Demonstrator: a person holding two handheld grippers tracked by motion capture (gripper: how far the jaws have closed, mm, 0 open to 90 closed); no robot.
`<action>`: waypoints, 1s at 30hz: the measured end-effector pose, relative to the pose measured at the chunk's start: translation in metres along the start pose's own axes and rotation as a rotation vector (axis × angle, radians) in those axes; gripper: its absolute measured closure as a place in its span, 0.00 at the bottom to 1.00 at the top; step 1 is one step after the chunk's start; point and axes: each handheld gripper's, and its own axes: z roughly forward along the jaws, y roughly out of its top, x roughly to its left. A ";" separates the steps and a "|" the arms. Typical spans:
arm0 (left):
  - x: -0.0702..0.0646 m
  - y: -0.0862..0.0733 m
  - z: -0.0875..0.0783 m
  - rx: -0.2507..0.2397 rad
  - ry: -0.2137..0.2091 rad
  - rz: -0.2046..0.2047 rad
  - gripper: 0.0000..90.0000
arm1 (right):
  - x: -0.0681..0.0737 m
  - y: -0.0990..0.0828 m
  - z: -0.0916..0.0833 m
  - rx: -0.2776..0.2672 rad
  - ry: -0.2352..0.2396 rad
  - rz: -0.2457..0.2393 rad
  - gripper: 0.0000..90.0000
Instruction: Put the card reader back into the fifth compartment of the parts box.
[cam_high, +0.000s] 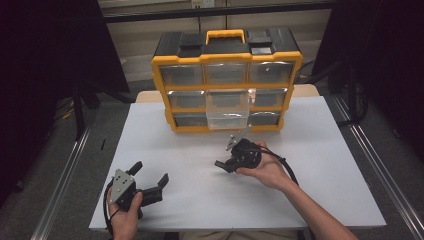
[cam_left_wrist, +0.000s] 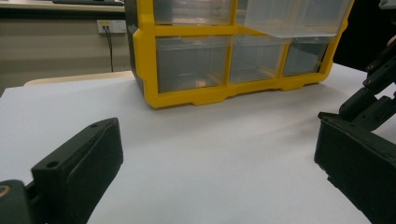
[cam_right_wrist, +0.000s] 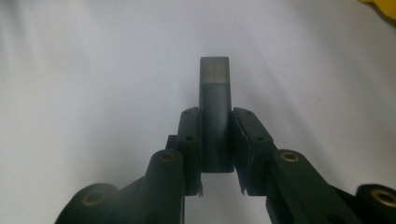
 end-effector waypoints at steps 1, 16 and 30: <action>0.000 0.000 0.000 0.001 -0.002 0.000 0.01 | 0.000 0.000 -0.001 -0.009 0.001 0.001 0.82; -0.001 0.000 0.001 0.000 -0.001 0.004 0.01 | 0.001 -0.001 -0.026 -0.136 -0.004 -0.040 0.82; -0.001 0.000 0.001 0.000 0.003 0.009 0.01 | 0.000 -0.003 -0.041 -0.186 -0.008 -0.041 0.82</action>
